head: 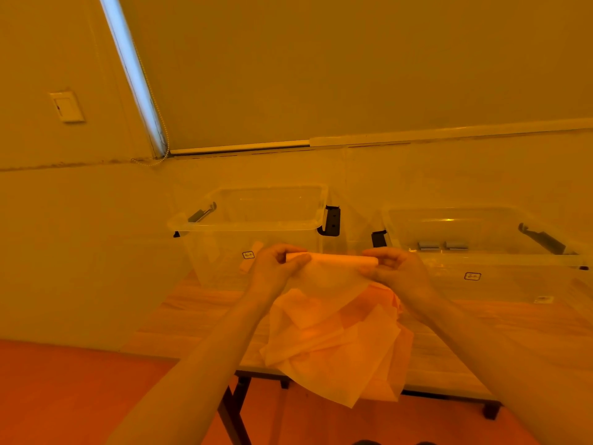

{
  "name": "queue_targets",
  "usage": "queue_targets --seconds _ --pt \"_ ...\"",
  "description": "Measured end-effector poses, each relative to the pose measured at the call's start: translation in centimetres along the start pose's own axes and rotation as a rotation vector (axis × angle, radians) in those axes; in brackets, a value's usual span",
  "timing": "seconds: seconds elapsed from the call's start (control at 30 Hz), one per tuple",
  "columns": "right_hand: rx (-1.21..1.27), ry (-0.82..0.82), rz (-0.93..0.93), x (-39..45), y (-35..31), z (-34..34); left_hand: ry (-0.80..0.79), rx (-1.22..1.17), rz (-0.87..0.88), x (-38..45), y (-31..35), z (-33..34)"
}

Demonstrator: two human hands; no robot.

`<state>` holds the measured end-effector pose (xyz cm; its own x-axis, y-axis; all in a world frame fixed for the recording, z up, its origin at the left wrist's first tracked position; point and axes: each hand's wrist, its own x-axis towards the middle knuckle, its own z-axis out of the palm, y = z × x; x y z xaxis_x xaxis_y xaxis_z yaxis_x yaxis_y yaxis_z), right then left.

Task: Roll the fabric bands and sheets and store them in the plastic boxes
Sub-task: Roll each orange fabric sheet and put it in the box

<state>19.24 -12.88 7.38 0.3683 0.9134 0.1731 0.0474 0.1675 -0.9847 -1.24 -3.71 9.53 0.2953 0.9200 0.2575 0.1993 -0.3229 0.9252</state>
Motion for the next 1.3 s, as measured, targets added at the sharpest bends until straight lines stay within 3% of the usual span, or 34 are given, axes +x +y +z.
queue_targets --seconds 0.77,1.3 --pt "0.009 0.046 -0.005 0.0 -0.05 -0.3 -0.072 0.007 0.014 0.03 -0.01 -0.03" --pt "-0.019 -0.042 0.0 0.04 -0.32 0.26 -0.001 0.042 0.009 0.32 -0.9 0.02"
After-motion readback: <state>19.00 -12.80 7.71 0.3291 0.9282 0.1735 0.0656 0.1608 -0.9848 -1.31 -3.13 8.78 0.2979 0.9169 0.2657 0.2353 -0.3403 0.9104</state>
